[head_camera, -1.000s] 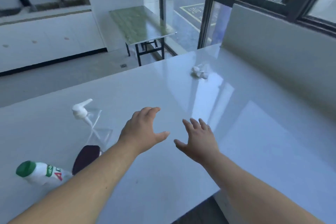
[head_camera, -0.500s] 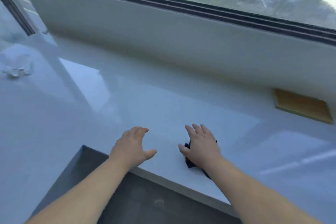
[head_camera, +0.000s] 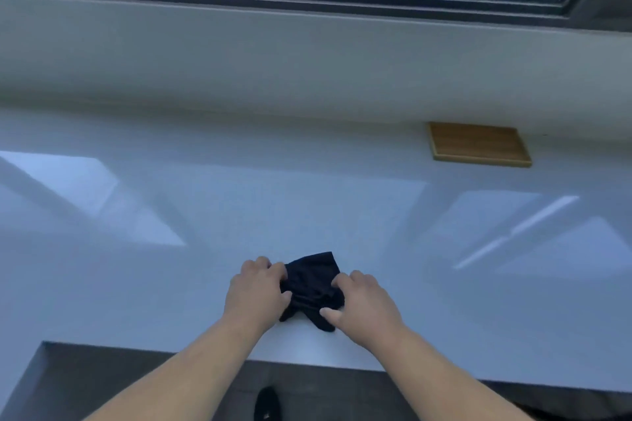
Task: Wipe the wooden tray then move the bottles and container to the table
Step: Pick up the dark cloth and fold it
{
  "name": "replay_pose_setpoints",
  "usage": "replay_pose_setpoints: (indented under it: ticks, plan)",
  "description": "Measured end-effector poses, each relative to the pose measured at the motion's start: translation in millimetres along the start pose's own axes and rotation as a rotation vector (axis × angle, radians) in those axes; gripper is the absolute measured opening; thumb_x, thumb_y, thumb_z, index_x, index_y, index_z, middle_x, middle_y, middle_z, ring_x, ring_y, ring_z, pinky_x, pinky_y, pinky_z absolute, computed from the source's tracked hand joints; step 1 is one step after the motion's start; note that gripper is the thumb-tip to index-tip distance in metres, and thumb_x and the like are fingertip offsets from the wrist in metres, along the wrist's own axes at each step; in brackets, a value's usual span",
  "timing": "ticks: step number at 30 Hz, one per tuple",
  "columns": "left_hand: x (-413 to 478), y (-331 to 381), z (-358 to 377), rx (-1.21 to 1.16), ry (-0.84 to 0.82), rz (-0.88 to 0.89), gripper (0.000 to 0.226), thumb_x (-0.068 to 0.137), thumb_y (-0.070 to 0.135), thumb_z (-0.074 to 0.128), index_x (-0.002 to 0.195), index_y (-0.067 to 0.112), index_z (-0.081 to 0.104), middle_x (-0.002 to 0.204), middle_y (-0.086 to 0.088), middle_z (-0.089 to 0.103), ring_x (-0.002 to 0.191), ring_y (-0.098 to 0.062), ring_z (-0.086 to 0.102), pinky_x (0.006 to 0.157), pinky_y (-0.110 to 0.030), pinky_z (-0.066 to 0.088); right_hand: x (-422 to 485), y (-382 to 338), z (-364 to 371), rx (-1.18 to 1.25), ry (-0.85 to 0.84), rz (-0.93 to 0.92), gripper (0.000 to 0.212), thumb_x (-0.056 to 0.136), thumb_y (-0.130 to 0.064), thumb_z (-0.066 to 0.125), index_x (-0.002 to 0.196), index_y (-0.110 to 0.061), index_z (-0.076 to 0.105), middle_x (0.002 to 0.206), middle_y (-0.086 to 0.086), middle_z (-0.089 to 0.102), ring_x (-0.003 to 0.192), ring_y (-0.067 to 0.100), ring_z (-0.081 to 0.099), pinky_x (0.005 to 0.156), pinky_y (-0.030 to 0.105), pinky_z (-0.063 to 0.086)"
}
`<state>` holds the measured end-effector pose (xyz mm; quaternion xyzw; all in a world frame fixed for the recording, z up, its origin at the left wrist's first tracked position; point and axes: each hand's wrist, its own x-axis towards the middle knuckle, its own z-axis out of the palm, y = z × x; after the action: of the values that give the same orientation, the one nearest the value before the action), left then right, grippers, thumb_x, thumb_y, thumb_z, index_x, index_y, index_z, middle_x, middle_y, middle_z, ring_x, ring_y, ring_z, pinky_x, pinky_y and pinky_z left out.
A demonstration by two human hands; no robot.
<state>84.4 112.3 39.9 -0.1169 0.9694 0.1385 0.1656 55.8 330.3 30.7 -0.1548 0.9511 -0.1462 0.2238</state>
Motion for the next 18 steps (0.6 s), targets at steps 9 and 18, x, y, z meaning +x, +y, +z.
replay_pose_setpoints:
  ticks: [9,18]
  plan:
    - [65.7,36.9,-83.1,-0.589,-0.042,0.197,0.011,0.092,0.048,0.055,0.086,0.038,0.053,0.077,0.017,0.068,0.056,-0.003,0.063,0.051,-0.025,0.045,38.7,-27.8,-46.0,0.270,0.122,0.093,0.020,0.090,-0.043,0.055,0.105,-0.031,0.060,0.104,-0.009,0.056,0.100,0.014,0.051,0.078,0.035,0.051]
    - [117.1,28.7,-178.7,-0.539,0.009,0.291,0.012,0.100,0.043,0.057,0.090,0.038,0.050,0.072,0.021,0.072,0.060,0.000,0.059,0.057,-0.032,0.043,73.7,-51.3,-174.5,0.894,0.406,0.147,0.011,0.086,-0.029,0.049,0.077,-0.022,0.048,0.062,-0.009,0.046,0.059,0.014,0.042,0.061,0.038,0.037]
